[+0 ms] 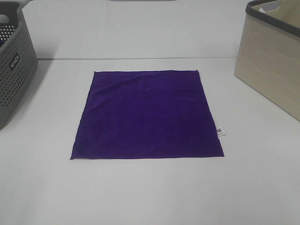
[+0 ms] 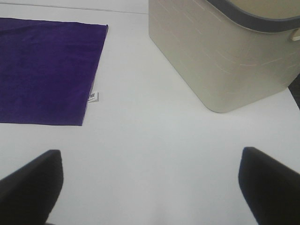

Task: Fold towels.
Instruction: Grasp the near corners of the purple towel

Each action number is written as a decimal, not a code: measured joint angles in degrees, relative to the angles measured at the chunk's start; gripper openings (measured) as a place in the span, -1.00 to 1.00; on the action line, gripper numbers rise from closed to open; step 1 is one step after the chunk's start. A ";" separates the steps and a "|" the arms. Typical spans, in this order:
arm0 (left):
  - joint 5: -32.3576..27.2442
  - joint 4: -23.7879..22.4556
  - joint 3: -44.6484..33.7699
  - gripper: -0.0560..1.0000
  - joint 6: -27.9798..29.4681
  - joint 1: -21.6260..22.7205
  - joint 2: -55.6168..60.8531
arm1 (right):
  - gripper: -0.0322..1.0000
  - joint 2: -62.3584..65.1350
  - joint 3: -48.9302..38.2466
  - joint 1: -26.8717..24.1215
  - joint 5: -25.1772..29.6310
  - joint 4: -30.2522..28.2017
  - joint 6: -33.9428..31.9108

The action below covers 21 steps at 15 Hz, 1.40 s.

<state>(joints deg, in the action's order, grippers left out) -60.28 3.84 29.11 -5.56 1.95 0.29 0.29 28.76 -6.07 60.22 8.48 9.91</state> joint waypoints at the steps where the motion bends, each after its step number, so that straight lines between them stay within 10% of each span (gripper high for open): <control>1: 0.00 0.00 0.00 0.98 0.00 0.00 0.00 | 0.97 0.00 0.00 0.00 0.00 0.11 -0.06; 21: -0.29 0.06 0.29 0.98 0.00 0.00 -0.92 | 0.97 -2.92 0.86 0.00 2.18 2.06 -0.17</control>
<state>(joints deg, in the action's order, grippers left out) -60.56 3.90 29.39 -5.56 1.95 -0.63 -2.64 29.62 -6.07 62.40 10.54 9.74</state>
